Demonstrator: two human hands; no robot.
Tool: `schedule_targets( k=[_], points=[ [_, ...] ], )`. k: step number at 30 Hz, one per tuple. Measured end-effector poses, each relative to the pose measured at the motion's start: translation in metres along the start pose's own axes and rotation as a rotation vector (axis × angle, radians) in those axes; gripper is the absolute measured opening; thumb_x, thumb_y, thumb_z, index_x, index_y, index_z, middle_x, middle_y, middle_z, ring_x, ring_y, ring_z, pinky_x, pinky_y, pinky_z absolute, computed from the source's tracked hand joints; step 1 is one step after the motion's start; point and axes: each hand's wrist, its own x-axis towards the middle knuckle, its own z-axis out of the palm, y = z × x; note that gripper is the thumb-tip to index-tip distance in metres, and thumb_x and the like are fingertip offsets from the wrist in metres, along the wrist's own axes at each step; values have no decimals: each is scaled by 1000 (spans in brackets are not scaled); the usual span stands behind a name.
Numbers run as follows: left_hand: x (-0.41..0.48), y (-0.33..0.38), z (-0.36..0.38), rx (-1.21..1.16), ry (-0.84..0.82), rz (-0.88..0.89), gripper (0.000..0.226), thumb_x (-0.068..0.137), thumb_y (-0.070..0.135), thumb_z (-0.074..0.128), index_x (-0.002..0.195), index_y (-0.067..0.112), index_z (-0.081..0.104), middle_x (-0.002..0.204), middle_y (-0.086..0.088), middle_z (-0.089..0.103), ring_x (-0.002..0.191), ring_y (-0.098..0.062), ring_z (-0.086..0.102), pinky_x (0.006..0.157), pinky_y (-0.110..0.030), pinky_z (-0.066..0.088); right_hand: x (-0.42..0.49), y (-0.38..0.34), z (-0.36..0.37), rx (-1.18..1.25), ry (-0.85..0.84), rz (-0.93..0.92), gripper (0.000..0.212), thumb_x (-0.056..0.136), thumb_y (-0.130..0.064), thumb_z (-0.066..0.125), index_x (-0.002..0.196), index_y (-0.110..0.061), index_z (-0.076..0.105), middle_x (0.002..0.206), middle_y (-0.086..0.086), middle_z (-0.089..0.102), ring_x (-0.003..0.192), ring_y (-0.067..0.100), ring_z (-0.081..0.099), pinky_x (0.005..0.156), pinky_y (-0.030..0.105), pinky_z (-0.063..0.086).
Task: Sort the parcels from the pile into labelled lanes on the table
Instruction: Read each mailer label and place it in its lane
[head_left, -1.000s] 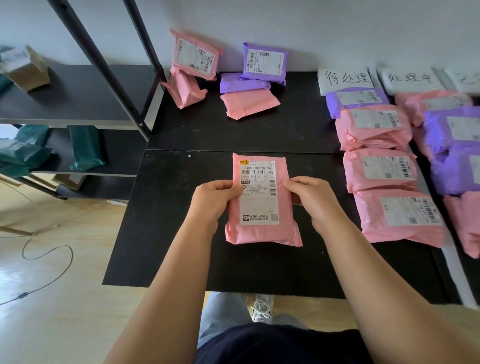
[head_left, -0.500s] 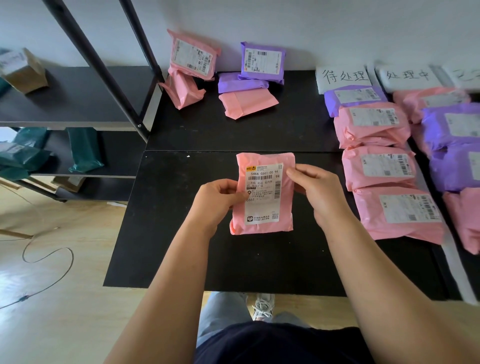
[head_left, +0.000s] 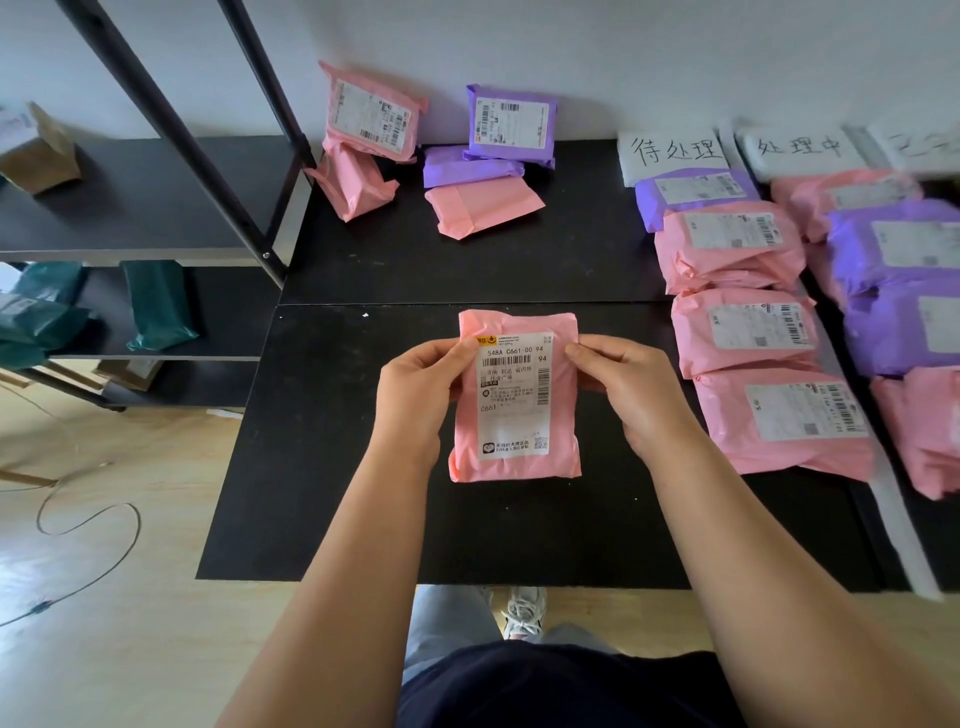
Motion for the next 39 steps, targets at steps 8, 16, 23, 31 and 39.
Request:
schedule_targets(
  k=[8, 16, 23, 31, 39],
  points=[
    [1, -3, -3, 135, -171, -106, 19, 92, 32, 68, 104, 19, 72, 95, 3, 76, 90, -16, 73, 86, -40, 59, 6, -3, -7, 71, 143, 125, 9, 94, -20, 66, 92, -25, 73, 96, -2, 75, 89, 15, 72, 79, 33, 58],
    [5, -13, 1, 199, -255, -158, 14, 87, 15, 74, 100, 13, 72, 94, 0, 77, 90, -17, 74, 79, -33, 58, 4, -10, -6, 16, 163, 238, 11, 97, -28, 63, 90, -23, 70, 99, 0, 72, 92, 19, 69, 85, 37, 56],
    [19, -21, -7, 12, -114, -268, 17, 87, 10, 72, 104, 9, 72, 98, -7, 77, 89, -20, 74, 80, -37, 60, -5, -19, -5, -270, -137, 265, 18, 96, -41, 61, 109, -30, 67, 106, -10, 63, 88, 11, 55, 71, 28, 42],
    [16, -28, -9, -64, -64, -325, 28, 86, 12, 74, 113, 6, 69, 100, -9, 76, 90, -23, 74, 76, -35, 60, -4, -16, -4, -331, -144, 329, 17, 89, -33, 72, 97, -17, 72, 103, -2, 67, 90, 15, 61, 82, 33, 46],
    [10, -18, -14, 24, -197, -303, 21, 85, 20, 75, 104, 11, 75, 91, -2, 77, 79, -16, 68, 78, -30, 55, 3, -18, -2, -207, -17, 474, 24, 90, -28, 71, 108, -13, 66, 100, 5, 66, 92, 22, 64, 90, 36, 53]
  ],
)
